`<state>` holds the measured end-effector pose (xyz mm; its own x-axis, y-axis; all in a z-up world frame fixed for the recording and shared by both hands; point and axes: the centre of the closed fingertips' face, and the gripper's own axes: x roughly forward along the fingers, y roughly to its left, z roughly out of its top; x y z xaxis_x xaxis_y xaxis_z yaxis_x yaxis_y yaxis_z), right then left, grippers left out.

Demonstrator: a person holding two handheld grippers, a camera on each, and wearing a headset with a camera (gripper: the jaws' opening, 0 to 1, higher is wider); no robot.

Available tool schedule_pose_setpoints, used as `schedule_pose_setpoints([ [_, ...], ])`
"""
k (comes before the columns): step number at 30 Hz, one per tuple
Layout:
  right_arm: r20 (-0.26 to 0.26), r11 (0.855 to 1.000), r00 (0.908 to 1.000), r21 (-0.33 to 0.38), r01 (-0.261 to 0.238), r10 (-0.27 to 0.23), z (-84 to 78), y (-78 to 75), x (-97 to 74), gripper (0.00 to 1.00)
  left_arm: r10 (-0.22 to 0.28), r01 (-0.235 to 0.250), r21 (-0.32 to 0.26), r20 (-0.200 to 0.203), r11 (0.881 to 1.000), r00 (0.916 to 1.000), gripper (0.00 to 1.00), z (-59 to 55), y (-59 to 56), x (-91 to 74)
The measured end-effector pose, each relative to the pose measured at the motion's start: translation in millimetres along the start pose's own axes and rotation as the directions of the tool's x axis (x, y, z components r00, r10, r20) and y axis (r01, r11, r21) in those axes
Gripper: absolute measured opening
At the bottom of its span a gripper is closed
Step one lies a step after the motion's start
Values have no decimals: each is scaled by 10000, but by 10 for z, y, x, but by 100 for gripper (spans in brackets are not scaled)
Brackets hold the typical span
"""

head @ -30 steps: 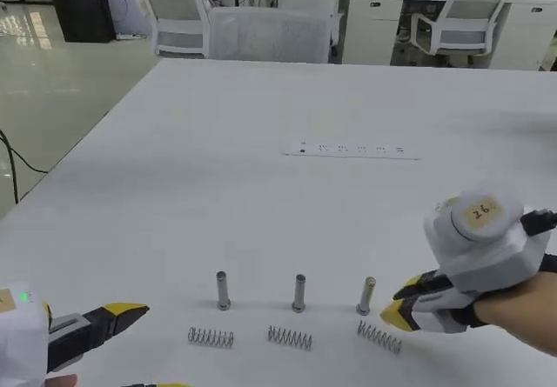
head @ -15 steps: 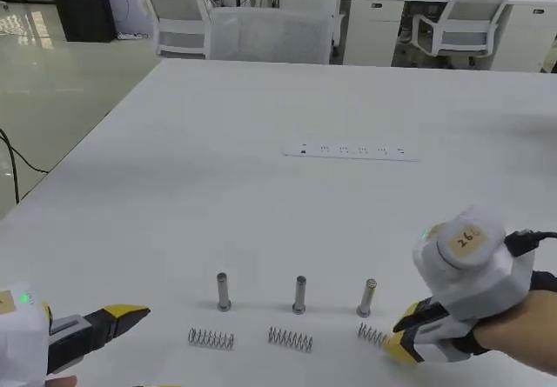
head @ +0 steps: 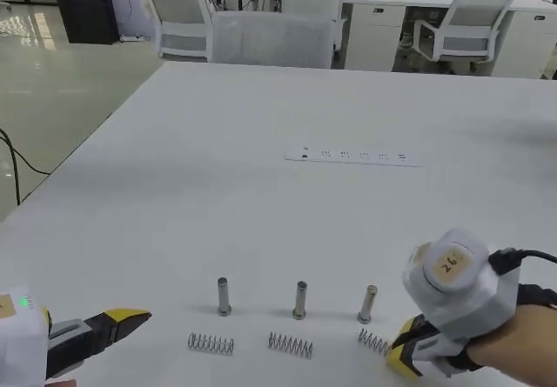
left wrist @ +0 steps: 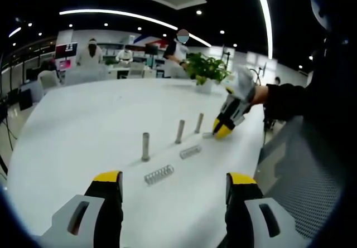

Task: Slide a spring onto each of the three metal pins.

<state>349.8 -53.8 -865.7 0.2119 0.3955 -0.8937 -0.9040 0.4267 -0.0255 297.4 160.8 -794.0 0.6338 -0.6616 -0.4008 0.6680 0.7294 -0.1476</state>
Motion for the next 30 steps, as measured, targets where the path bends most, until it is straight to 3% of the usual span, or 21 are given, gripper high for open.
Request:
schedule_pose_setpoints([
  [4,-68,9999,10000,103,-60,61,-6,24,-27,7,-19,19,24,36,10000,10000,71,12,-3,-7],
  [12,346,9989,9989,334,-339,327,123,134,-193,7,-235,235,110,58,9997,9997,68,33,-59,-7],
  [19,606,9982,9964,-134,-580,587,320,268,-242,7,-833,845,513,-245,9951,9962,63,68,-175,48],
  [30,652,9919,9941,-981,-803,869,586,414,-246,7,-1487,1537,1158,-506,9813,9876,58,242,-209,149],
])
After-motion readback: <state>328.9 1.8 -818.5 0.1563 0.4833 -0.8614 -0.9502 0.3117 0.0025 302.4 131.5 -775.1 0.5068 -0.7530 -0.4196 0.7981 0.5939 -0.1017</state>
